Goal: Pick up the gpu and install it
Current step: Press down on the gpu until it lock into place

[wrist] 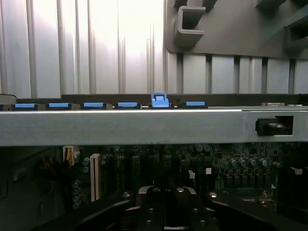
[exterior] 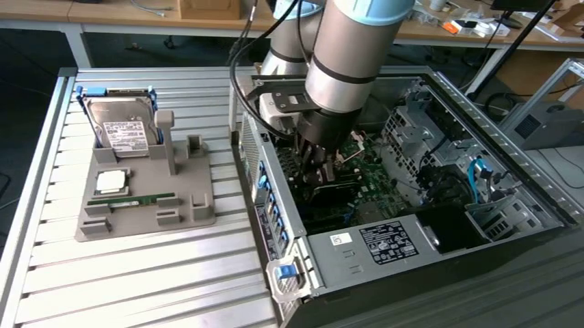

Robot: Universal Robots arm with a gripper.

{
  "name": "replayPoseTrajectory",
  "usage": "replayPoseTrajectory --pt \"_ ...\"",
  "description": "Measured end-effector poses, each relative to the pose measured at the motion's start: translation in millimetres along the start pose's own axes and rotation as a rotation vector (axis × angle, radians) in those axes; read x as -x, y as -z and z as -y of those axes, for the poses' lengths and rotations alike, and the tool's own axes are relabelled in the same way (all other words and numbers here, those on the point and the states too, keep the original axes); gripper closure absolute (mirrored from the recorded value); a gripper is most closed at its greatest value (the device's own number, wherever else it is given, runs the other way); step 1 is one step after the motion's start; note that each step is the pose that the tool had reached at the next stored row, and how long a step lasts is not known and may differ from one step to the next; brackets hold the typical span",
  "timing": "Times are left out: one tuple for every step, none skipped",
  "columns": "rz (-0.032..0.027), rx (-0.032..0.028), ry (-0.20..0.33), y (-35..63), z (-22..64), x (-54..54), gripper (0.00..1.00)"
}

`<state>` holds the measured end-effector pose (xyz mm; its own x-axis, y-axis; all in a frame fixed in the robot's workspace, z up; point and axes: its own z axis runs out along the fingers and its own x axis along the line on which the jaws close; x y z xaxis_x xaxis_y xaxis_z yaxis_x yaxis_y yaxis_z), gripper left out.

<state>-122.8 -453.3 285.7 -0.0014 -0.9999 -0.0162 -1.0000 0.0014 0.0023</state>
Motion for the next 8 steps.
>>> replayPoseTrajectory --pt "-0.0001 0.0009 0.000 -0.6 1.4 -0.1 0.90" --pt "-0.0001 0.0016 0.000 -1.2 2.8 -0.2 0.90" --pt "0.0000 0.0023 0.000 -1.9 4.2 -0.3 0.90" --pt "0.0001 0.0028 0.000 -2.6 5.5 -0.4 0.90" --pt "0.0001 0.0034 0.000 -3.1 6.5 -0.5 0.90" --pt "0.0001 0.0039 0.000 -3.7 7.5 -0.6 0.90" --pt "0.0002 0.0044 0.000 -4.5 8.7 -0.7 0.90" --pt "0.0001 0.0050 0.000 -5.1 9.7 -0.7 0.90"
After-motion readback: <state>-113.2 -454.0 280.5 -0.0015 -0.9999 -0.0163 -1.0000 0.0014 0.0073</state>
